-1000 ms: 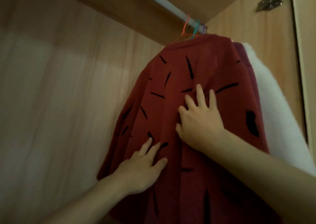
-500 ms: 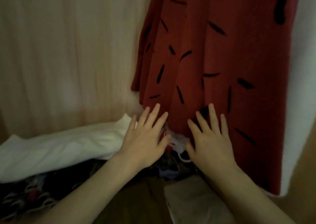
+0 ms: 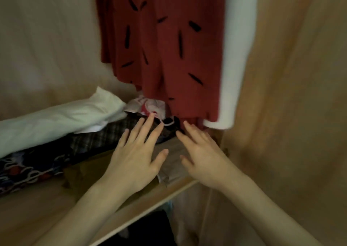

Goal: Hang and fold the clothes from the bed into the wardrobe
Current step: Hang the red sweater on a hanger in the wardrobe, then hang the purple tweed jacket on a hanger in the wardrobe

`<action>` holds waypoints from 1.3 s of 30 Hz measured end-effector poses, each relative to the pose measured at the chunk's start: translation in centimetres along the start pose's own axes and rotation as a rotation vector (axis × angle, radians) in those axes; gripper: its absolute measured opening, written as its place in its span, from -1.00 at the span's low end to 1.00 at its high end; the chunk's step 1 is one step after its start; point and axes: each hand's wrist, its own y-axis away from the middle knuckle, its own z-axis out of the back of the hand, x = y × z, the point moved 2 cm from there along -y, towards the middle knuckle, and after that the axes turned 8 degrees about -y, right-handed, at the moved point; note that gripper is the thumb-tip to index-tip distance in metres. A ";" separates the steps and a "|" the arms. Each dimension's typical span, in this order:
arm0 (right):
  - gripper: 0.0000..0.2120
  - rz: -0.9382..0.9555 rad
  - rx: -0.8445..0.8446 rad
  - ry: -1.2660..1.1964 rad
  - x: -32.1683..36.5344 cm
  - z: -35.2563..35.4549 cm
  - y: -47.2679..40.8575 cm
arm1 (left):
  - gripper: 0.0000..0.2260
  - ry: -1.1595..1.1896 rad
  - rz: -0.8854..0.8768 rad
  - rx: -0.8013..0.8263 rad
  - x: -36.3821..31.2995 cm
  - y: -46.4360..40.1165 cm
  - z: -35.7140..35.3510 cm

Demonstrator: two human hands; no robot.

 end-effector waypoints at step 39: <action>-0.33 -1.391 -0.251 0.286 10.6 10.8 53.5 | -0.43 0.380 -1.217 0.099 -36.8 24.4 5.4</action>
